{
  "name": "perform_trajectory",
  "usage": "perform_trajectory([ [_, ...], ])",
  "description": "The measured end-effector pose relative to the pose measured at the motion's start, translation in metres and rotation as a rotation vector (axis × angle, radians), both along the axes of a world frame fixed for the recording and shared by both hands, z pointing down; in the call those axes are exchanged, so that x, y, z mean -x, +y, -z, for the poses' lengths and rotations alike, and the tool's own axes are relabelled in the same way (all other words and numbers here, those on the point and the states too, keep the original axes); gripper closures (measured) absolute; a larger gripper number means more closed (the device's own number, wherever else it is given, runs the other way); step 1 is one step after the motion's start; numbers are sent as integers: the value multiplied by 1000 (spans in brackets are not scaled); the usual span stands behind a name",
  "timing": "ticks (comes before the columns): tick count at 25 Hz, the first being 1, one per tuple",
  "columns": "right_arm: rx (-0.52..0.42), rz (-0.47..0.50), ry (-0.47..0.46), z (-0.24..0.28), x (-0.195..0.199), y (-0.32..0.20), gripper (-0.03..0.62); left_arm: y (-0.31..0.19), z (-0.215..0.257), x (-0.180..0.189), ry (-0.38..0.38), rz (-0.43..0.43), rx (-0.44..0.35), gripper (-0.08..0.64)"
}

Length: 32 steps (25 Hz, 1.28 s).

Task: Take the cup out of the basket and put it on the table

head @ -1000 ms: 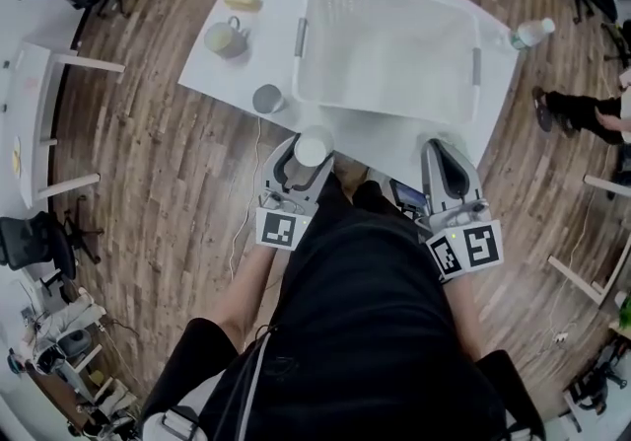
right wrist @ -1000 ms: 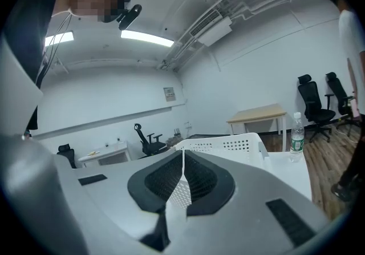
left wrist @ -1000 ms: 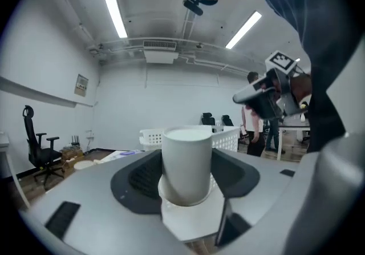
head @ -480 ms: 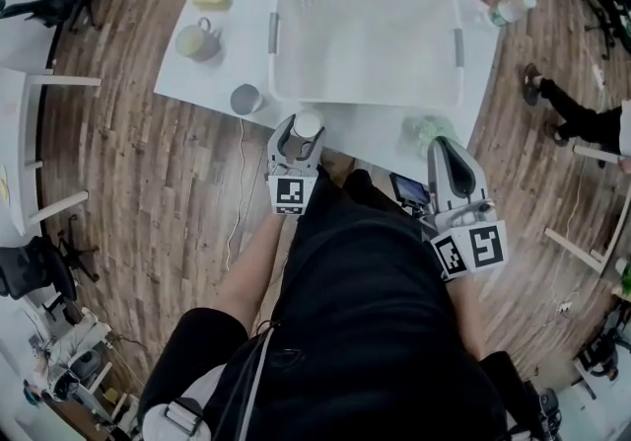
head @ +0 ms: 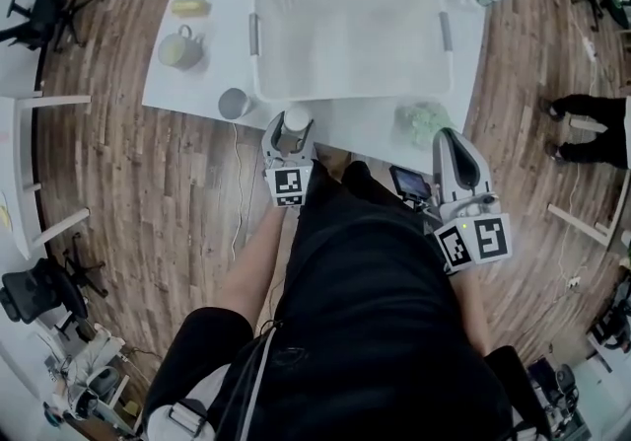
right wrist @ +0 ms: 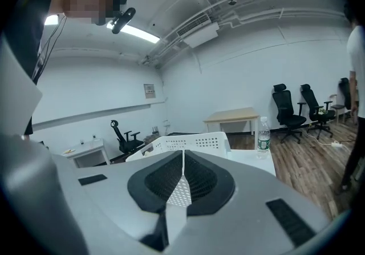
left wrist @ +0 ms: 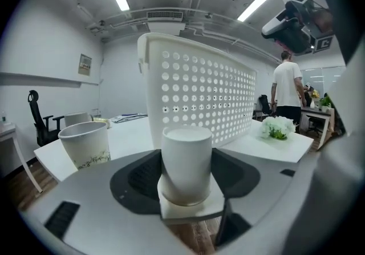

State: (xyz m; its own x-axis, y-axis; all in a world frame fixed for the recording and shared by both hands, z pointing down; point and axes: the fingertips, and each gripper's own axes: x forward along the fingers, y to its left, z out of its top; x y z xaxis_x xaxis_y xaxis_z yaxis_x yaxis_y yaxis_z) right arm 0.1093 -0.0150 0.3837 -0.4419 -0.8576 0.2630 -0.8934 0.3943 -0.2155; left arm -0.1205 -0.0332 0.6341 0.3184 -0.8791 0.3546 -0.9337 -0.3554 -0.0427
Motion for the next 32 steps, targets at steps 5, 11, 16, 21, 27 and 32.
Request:
perform_trajectory([
  [5,17,-26,-6,0,-4,0,566,-1,-11,-4,-10,-13,17,287],
  [11,17,-25,-7,0,-6,0,566,-4,-15,-9,-39,-19,18,287],
  [16,28,-19,-10,-5,-6,-1,566,-5,-22,-11,-27,-23,45,282],
  [21,32,-14,-22,-5,-5,-5,566,-5,-11,-9,4,-5,30,249],
  [27,25,-15,-54,-6,-1,-10,566,3,19,-2,6,31,-19,187],
  [32,9,-12,-78,-4,-1,-17,566,20,63,4,-22,4,-69,189],
])
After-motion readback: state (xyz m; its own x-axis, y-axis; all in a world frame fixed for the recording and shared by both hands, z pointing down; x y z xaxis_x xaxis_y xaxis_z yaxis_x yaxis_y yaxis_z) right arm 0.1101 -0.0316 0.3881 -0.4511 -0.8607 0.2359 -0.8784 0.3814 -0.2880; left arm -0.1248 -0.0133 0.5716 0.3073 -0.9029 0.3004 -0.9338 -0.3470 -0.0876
